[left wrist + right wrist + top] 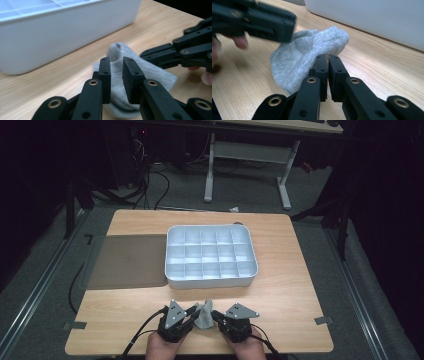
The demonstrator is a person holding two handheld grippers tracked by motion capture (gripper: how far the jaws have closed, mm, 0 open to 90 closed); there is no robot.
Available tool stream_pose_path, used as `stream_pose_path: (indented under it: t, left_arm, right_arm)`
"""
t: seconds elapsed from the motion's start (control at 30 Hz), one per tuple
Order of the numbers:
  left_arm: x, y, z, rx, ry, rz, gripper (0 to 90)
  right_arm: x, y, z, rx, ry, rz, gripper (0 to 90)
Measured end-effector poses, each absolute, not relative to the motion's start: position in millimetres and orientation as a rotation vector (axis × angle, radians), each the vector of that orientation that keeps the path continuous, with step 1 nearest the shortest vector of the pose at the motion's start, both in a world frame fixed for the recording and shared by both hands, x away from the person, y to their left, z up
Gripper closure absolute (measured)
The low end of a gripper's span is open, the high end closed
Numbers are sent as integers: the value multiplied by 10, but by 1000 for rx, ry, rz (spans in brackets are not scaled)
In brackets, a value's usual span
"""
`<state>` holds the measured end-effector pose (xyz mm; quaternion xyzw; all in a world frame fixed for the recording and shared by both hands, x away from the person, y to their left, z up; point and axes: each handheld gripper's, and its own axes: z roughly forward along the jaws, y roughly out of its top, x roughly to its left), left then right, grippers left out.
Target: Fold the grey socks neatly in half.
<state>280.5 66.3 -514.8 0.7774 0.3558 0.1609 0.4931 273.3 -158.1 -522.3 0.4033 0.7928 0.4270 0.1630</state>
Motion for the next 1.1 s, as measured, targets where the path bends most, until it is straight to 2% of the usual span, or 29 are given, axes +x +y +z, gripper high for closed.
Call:
stream_pose_path:
  t: [0.17,0.33,1.1]
  left_arm:
    - [2813,804,-5162,1920,932,432,791]
    - [2803,703,-5260,2067,929,459,822]
    - [2764,248,-5276,2127,789,425,843]
  right_arm:
    - [2734,-1579,-5226,1150,2265,1216,867]
    - [2729,-1558,-5241,1148,2280,1213,862]
    - [2733,-1659,-5153,1170,2217,1230,855]
